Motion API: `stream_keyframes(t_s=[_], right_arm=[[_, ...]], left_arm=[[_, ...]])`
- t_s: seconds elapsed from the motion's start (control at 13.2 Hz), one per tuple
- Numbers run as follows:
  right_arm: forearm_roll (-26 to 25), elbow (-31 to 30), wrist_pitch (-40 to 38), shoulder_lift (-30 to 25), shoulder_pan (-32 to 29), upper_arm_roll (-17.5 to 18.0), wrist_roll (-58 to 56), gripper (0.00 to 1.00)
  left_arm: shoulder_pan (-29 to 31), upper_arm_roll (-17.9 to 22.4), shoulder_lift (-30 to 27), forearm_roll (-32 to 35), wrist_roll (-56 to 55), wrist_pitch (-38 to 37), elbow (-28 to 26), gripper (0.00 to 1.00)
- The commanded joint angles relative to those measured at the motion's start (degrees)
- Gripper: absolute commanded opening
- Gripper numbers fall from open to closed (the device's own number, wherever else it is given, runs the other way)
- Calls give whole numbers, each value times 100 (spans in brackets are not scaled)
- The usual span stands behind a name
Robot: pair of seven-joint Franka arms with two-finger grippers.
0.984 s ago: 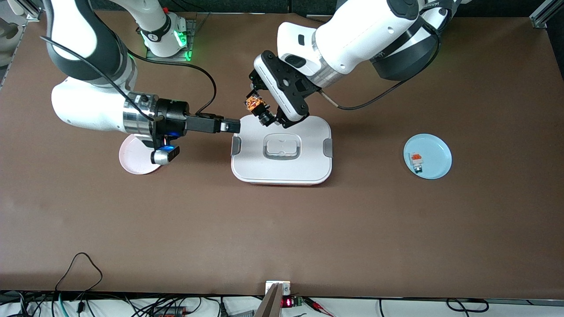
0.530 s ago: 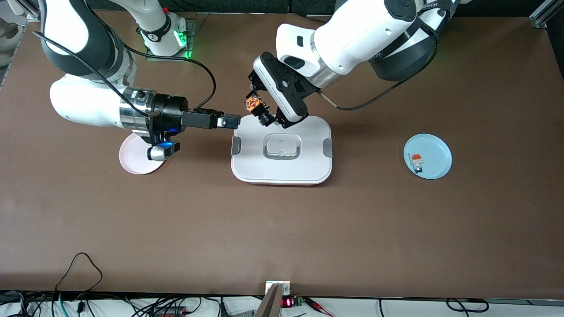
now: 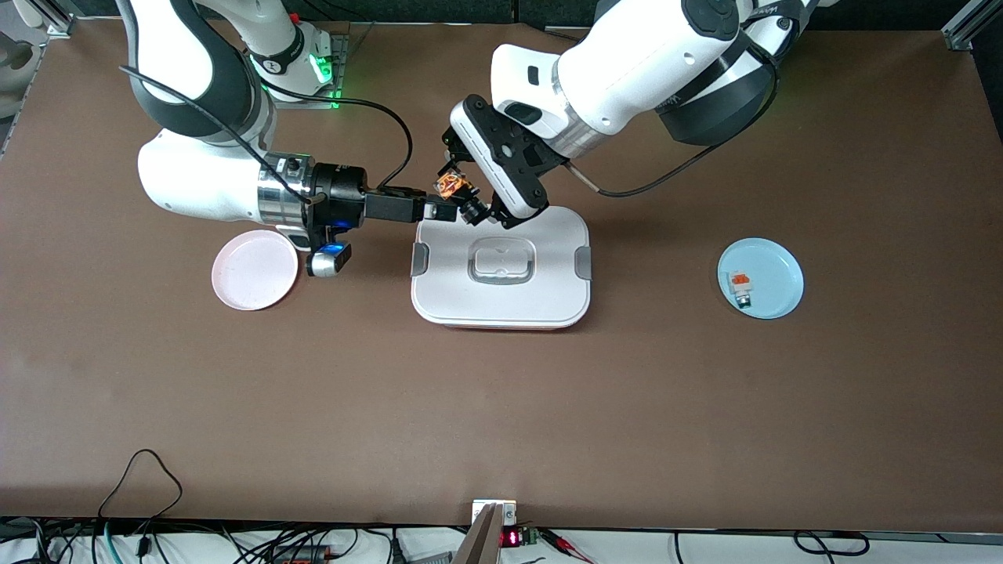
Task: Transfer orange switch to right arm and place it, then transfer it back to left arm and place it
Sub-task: 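Close the right gripper on the switch held by the left gripper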
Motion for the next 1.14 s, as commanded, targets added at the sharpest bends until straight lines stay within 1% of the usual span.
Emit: stream_keyframes(t_s=[0.0, 0.3, 0.61, 0.68, 0.83, 0.98, 1.06], right_arm=[[125, -152, 49, -195, 43, -3, -13, 100], [125, -179, 58, -283, 105, -3, 145, 100], [125, -179, 102, -301, 114, -3, -4, 100], [160, -179, 93, -284, 105, -3, -48, 100], [588, -187, 50, -248, 87, -12, -84, 100], [599, -179, 58, -240, 87, -12, -110, 100], [599, -179, 58, -240, 78, -12, -188, 95]], left_arm=[[-13, 52, -104, 157, -103, 25, -82, 3], [-21, 105, -69, 157, -261, 25, -90, 3], [5, 122, -52, 157, -261, 25, -91, 3], [5, 122, -43, 157, -261, 25, -91, 3], [5, 122, -52, 157, -261, 25, -91, 3], [5, 122, -60, 157, -270, 25, -91, 3], [5, 122, -61, 165, -270, 25, -91, 3]])
